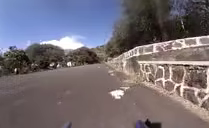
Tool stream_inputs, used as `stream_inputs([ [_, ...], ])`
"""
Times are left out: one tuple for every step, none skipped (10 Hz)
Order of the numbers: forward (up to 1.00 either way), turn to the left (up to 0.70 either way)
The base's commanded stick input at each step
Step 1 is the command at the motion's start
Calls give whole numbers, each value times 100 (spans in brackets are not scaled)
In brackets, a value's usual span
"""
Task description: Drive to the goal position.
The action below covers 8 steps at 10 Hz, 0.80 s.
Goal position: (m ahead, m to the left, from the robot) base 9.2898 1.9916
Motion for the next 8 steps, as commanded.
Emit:
stream_inputs([
  [50, 0],
  [50, 0],
  [50, 0],
  [50, 0],
  [50, 0],
  [50, 0],
  [50, 0],
  [50, 0],
])
